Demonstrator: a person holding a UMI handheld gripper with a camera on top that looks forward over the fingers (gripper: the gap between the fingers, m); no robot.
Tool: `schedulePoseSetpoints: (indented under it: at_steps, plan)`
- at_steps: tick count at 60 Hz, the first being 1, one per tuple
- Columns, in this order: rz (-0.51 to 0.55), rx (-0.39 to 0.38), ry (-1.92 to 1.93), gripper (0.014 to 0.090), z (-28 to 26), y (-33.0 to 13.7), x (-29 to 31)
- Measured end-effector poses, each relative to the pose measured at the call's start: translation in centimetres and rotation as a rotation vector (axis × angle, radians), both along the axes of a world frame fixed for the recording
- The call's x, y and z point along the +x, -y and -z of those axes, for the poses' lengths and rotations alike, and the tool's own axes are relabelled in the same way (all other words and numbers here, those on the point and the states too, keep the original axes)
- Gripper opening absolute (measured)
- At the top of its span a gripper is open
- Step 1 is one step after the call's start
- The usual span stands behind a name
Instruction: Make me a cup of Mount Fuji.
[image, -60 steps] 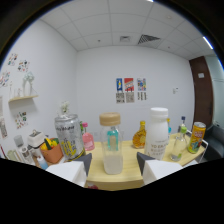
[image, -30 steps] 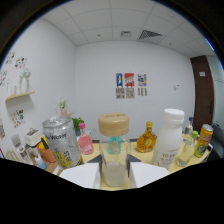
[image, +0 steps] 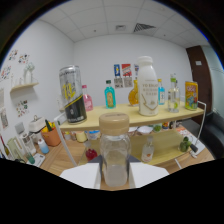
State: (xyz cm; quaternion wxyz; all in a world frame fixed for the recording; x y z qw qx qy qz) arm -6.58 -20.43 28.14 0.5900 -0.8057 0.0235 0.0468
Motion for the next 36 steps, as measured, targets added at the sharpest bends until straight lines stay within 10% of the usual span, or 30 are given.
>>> schedulePoseSetpoints:
  at_steps: [36]
  plan:
    - [0.139,-0.081,-0.750,0.0374,17.1,1.1,-0.2]
